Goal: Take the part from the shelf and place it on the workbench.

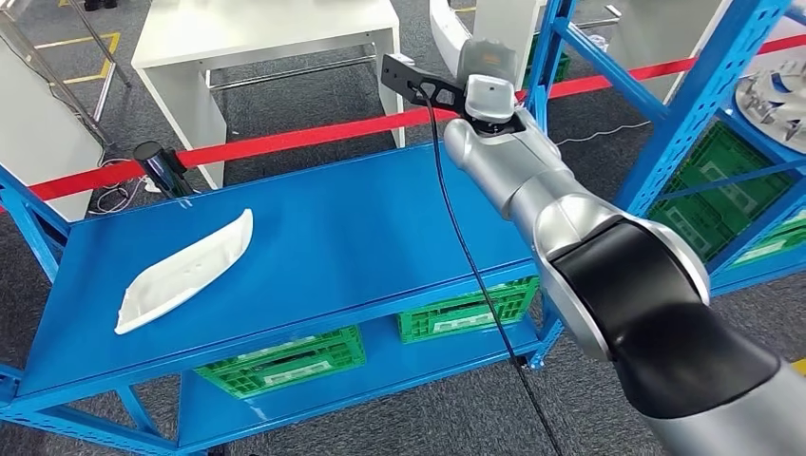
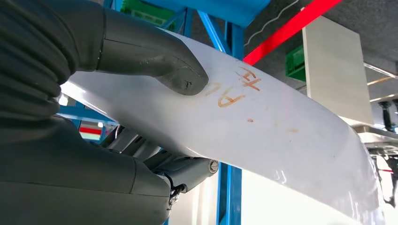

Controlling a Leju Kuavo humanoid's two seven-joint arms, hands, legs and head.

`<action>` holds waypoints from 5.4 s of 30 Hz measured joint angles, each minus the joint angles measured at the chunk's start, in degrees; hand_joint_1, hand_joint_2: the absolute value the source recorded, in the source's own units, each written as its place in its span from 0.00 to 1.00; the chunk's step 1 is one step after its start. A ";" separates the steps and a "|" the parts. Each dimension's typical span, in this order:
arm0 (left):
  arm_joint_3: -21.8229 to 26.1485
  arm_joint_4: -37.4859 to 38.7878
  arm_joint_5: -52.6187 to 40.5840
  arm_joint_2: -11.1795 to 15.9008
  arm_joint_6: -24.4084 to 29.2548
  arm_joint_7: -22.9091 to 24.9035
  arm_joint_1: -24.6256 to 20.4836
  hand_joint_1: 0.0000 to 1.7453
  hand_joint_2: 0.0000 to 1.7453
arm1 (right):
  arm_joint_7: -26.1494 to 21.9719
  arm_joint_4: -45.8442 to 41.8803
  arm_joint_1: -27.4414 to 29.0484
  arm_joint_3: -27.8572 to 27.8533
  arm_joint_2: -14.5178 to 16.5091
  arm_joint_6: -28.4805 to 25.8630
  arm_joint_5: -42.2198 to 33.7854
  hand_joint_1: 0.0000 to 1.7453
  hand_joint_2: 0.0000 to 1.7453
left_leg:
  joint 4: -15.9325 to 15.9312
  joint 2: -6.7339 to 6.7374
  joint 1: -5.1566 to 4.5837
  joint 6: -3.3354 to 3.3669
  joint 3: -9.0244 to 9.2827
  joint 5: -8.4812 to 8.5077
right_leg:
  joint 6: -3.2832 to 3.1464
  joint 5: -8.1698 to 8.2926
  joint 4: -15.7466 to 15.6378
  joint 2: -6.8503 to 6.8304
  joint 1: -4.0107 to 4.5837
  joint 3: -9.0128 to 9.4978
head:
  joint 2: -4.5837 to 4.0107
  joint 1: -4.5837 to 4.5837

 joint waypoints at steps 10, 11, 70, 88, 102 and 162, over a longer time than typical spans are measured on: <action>0.11 -0.16 0.45 0.14 0.00 -0.79 -0.24 0.00 1.00 | -1.58 -0.04 0.08 -1.25 0.77 -0.13 2.02 1.00 1.00 | -12.65 -0.05 -1.15 2.25 9.54 4.33 | 1.98 3.70 -0.80 -0.18 0.26 -2.25 | 0.00 -0.08; 0.14 -0.18 0.46 0.13 0.01 -0.82 -0.26 0.00 1.00 | -1.81 -0.04 0.08 -1.43 0.80 -0.13 2.24 1.00 1.00 | -13.01 0.04 -1.04 2.68 9.28 4.89 | 2.30 3.42 -0.67 -0.18 0.28 -2.52 | 0.00 -0.08; 1.20 -0.41 0.95 -0.25 0.05 -1.76 0.16 0.00 1.00 | -3.97 -0.51 1.69 -4.54 3.98 -0.62 8.14 1.00 1.00 | -13.21 -0.18 -0.78 1.48 11.38 2.76 | 1.23 5.48 -1.98 -1.07 1.24 -3.07 | 0.00 -0.22; 1.13 -0.42 0.45 -0.36 0.04 -1.44 0.05 0.00 1.00 | -4.32 -0.57 2.33 -5.46 2.24 -0.81 8.61 1.00 1.00 | -11.62 0.12 -0.73 1.32 0.83 11.12 | 0.10 -2.54 -1.48 -0.61 1.36 4.33 | 0.00 -0.07; 0.97 -0.48 -0.18 -0.38 0.05 -0.57 -0.95 0.00 1.00 | -4.03 -0.63 2.16 -5.85 1.32 -0.61 8.71 1.00 1.00 | -13.43 0.03 -1.24 2.76 11.20 3.12 | 1.65 6.97 -2.43 -1.04 1.15 -3.98 | 0.00 -0.48; 0.13 -0.74 2.55 -0.75 0.04 1.00 -1.40 0.00 1.00 | -21.12 -2.47 6.84 -13.20 3.10 -4.18 1.16 1.00 1.00 | -13.53 0.18 -0.85 4.11 0.71 13.27 | 0.09 -2.63 -0.89 -0.05 1.45 2.75 | 0.00 -0.45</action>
